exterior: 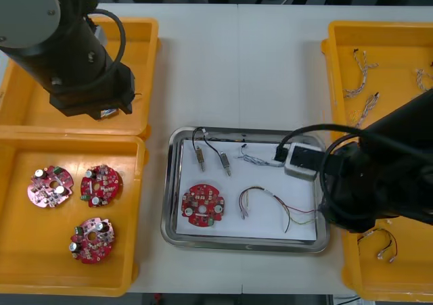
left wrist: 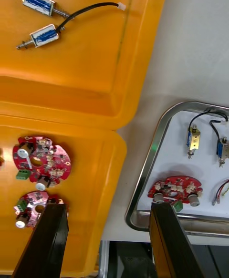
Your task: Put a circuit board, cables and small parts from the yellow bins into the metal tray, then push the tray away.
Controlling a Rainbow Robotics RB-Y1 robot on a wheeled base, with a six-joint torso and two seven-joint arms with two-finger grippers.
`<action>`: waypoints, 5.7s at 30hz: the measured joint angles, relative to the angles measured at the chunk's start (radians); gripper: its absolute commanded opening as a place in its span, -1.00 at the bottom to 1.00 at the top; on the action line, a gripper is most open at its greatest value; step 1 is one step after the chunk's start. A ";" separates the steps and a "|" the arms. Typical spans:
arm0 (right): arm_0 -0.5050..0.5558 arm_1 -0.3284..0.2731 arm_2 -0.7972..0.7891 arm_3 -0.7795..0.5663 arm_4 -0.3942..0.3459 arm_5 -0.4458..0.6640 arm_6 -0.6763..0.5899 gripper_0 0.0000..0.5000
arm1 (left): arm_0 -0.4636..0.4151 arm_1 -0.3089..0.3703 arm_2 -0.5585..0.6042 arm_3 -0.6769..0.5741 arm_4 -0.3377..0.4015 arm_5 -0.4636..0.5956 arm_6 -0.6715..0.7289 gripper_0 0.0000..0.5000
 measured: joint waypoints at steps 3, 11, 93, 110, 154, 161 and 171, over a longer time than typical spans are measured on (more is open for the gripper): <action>-0.054 0.022 0.084 0.017 0.000 0.000 0.000 1.00 | 0.000 0.035 0.010 -0.004 0.024 0.000 -0.036 1.00; -0.158 0.140 0.222 0.146 0.021 -0.001 0.000 1.00 | 0.090 0.078 0.158 -0.104 0.044 0.002 -0.080 1.00; -0.075 0.397 0.739 0.443 0.591 -0.169 0.002 1.00 | 0.699 0.121 0.647 -0.338 -0.035 0.002 -0.515 1.00; -0.072 0.397 0.768 0.443 0.632 -0.182 0.002 -0.16 | 0.699 0.120 0.647 -0.338 -0.035 0.002 -0.515 1.00; -0.237 0.308 0.768 0.444 0.511 -0.296 0.016 -1.00 | 0.699 0.120 0.647 -0.338 -0.035 0.002 -0.515 1.00; -0.286 0.302 0.761 0.486 0.444 -0.320 0.018 -1.00 | 0.699 0.120 0.647 -0.338 -0.035 0.002 -0.515 1.00; -0.393 0.302 0.720 0.599 0.317 -0.350 0.058 -1.00 | 0.699 0.120 0.647 -0.338 -0.035 0.002 -0.515 1.00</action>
